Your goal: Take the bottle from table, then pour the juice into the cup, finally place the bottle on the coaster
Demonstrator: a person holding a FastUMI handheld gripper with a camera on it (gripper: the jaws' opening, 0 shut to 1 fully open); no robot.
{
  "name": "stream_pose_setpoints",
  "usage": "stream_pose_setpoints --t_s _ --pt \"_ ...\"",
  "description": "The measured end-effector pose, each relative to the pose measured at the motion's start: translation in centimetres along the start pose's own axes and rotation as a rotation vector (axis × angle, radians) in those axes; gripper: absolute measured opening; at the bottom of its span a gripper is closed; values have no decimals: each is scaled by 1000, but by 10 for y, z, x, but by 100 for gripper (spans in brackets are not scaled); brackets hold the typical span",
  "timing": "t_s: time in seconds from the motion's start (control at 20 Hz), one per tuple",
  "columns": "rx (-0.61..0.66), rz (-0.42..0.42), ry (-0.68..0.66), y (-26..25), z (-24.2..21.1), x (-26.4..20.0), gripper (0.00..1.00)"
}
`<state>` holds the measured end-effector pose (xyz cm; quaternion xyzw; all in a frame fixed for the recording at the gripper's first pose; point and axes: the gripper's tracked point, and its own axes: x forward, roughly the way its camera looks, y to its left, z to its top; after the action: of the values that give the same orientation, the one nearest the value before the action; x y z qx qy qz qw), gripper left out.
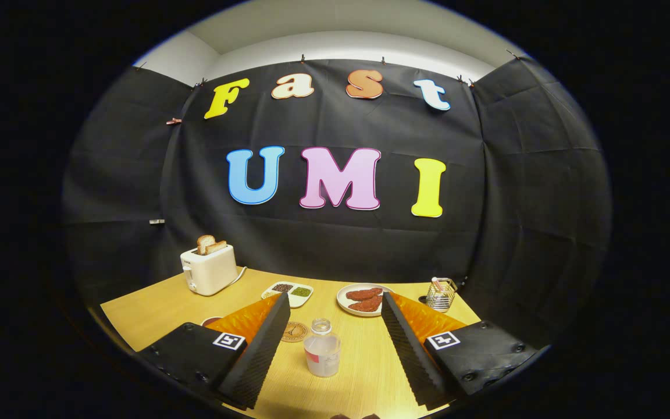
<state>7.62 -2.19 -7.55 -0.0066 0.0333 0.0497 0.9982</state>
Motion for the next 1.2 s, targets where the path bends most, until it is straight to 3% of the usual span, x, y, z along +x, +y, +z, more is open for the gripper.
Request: stream_pose_setpoints --t_s 0.45,1.2 --pt "2 37 -11 18 -9 19 97" --pt "0 10 71 12 -96 66 97"
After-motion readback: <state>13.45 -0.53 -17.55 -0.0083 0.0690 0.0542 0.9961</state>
